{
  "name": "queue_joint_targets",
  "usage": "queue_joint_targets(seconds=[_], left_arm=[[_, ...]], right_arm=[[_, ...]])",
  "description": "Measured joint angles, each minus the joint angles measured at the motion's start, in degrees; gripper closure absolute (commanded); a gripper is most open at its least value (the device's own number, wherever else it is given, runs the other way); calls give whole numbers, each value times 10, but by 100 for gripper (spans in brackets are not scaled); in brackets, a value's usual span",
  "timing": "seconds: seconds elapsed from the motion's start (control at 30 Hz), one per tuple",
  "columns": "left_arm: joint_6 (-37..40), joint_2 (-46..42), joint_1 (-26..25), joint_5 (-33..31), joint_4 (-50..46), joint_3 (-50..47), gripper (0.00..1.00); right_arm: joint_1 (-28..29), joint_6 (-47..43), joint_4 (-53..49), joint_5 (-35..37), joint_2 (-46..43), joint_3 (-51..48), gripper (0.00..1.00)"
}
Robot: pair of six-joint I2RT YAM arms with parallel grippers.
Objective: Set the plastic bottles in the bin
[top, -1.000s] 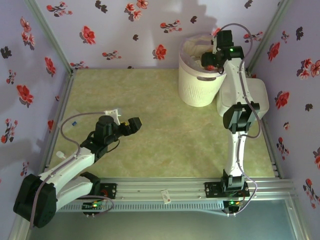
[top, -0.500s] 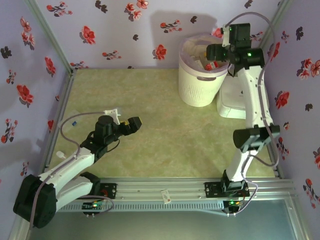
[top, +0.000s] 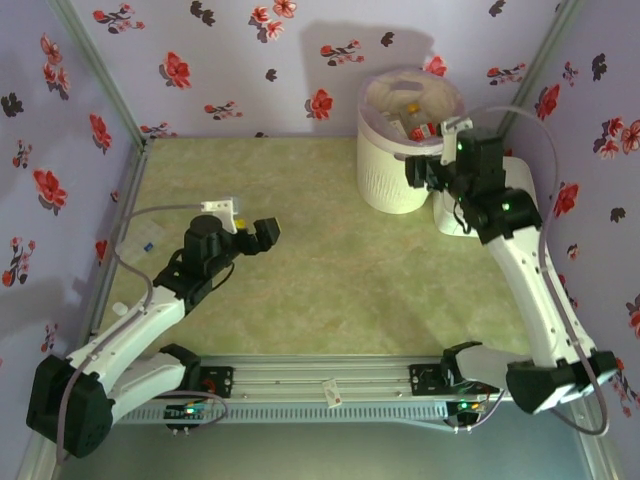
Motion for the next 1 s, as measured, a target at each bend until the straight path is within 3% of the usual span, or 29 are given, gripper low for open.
queue_joint_targets(seconds=[0.1,0.13,0.3,0.53,0.8,1.0], left_arm=[[41,0,4,-30,-32,14,0],[52,0,4,-39,-41,17,0],[112,-1,5,-109,-83,26,0],[166,3,17,-206,-102,24,0],[226,34,39,-280,-62,-27,0],[255,64,124,-294,38,-93,0]], right_arm=[[3,18,16,7,-34,-65,7],[4,24,23,11,-42,-85,1],[6,63,72,34,-104,-240,1],[6,93,132,90,-131,-363,1],[6,112,262,164,-125,-504,1],[7,108,360,226,-109,-546,1]])
